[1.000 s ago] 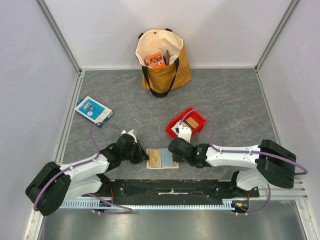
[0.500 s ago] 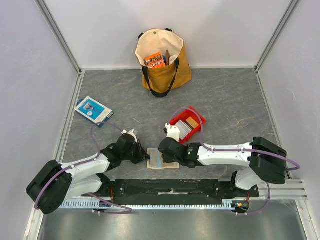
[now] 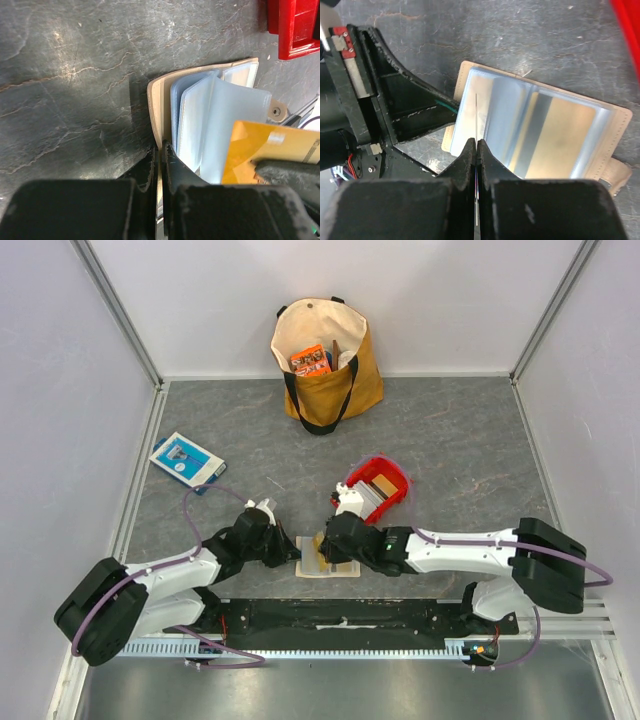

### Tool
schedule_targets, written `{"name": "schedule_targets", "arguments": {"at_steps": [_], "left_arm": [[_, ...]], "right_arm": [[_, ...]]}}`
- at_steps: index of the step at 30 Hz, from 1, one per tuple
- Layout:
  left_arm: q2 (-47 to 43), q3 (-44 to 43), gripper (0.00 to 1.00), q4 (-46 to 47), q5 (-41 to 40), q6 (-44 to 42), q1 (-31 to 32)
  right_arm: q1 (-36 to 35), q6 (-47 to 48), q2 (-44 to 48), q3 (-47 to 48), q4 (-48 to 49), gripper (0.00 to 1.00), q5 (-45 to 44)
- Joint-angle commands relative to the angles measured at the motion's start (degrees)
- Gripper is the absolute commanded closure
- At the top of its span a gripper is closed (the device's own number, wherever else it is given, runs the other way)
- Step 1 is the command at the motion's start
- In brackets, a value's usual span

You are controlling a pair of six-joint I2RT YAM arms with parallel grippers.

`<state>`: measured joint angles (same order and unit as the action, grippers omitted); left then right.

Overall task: Put the credit cards into the card holder
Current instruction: Insert the credit card into the card holder.

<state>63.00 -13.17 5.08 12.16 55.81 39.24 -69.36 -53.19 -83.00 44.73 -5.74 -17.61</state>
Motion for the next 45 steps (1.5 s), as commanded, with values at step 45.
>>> {"name": "schedule_targets", "arguments": {"at_steps": [45], "left_arm": [[5.2,4.3,0.98,3.4,-0.7,-0.1,0.2]], "right_arm": [[9.2,-15.2,-3.5,-28.5,44.9,1.0,9.7]]}}
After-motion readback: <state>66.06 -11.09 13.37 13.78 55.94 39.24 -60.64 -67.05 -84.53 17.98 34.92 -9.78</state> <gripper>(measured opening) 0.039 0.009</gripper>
